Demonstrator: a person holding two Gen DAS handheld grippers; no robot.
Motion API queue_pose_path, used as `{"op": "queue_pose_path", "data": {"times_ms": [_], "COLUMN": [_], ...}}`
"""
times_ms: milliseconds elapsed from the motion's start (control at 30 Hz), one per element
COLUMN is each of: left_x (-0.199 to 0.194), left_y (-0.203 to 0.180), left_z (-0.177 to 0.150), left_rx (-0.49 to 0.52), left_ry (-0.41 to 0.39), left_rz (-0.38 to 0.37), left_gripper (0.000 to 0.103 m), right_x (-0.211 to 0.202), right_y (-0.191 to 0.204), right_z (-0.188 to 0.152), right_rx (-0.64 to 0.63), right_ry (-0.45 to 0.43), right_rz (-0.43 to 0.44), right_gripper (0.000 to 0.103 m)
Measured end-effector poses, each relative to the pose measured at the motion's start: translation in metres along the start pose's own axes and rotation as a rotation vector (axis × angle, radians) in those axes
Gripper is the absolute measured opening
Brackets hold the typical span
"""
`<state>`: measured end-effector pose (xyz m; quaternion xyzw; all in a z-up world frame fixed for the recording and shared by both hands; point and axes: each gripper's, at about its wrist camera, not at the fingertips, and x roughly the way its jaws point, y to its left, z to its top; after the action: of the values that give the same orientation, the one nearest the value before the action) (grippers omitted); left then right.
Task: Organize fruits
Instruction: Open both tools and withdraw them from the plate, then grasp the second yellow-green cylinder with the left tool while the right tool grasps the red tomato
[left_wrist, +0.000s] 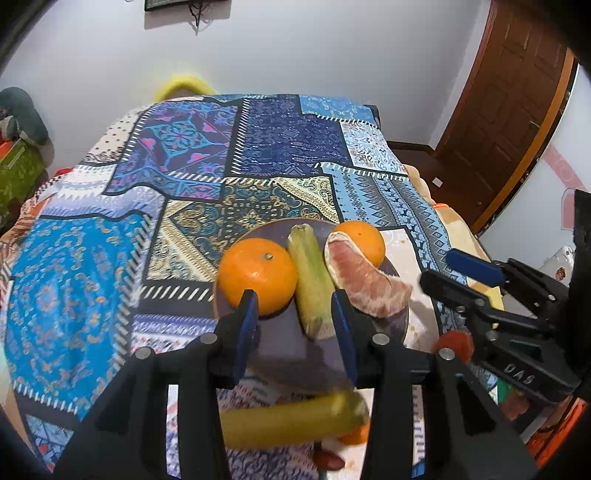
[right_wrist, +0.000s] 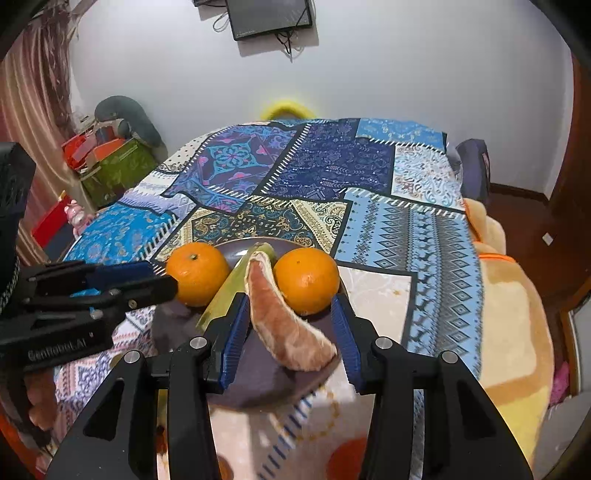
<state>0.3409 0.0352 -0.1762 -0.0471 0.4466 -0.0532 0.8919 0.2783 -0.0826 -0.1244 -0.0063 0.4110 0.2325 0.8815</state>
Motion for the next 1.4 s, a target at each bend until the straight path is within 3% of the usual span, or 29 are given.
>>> {"op": "queue_pose_path", "data": {"times_ms": [267,467,767,900,1000,1100,1400], "left_x": [-0.030,-0.039,-0.013,-0.001,0.006,0.012,0.024], "left_y": [0.007,0.006,0.000,-0.007,-0.011,-0.016,-0.035], "left_z": [-0.031,-0.062,-0.099,-0.104,-0.101,-0.099,-0.099], "left_rx": [0.017,0.062,0.158,0.200,0.209,0.233,0.356], "left_ry": [0.017,0.056,0.152,0.161,0.158,0.134,0.062], "left_rz": [0.037,0.073,0.211,0.218,0.218,0.222,0.240], "left_gripper": [0.050,0.064,0.065,0.066,0.068,0.088,0.089], "right_x": [-0.037,-0.054,-0.059,-0.054,-0.047,-0.041,-0.013], "right_y": [0.010,0.006,-0.002,-0.011,-0.019,-0.026,-0.035], "right_z": [-0.017,-0.036,-0.067,-0.081,-0.090,-0.096,-0.102], "right_rx": [-0.038,-0.029,-0.001,0.026,0.052,0.080,0.099], "right_ry": [-0.024,-0.011,0.056,0.093,0.123,0.147,0.191], "right_rz": [-0.043,-0.066,-0.082,-0.082,-0.079,-0.070,-0.061], "right_gripper": [0.047,0.050,0.051,0.051,0.051,0.051,0.051]}}
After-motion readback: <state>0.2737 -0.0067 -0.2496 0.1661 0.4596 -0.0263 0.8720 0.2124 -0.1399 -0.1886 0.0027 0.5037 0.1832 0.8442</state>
